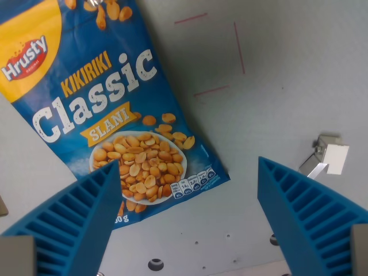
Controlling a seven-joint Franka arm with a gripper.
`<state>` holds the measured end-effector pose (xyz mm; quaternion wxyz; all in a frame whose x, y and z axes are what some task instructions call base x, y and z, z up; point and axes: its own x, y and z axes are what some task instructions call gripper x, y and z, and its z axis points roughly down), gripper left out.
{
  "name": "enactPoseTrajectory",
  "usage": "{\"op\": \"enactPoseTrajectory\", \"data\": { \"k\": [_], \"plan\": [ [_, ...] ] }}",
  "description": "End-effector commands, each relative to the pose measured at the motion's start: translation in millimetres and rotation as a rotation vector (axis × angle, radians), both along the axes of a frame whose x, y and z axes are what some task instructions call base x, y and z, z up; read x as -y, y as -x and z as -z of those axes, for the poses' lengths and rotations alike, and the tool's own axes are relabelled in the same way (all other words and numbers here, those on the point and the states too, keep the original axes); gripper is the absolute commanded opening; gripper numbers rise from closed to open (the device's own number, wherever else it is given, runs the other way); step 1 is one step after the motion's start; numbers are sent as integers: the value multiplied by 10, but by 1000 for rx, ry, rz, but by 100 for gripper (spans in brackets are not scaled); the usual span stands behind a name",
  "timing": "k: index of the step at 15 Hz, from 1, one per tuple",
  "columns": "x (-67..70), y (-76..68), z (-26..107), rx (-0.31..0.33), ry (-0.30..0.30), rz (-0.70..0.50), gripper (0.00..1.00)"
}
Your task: Move in base negative z
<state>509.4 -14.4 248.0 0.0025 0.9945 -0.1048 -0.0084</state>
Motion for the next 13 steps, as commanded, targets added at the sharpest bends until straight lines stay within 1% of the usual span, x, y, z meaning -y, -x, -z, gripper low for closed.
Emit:
{"op": "enactPoseTrajectory", "data": {
  "k": [1, 13],
  "plan": [
    [0, -4, 30, 4, 0, 1, 100],
    [-3, -39, 631, 4, 0, 1, 100]
  ]
}}
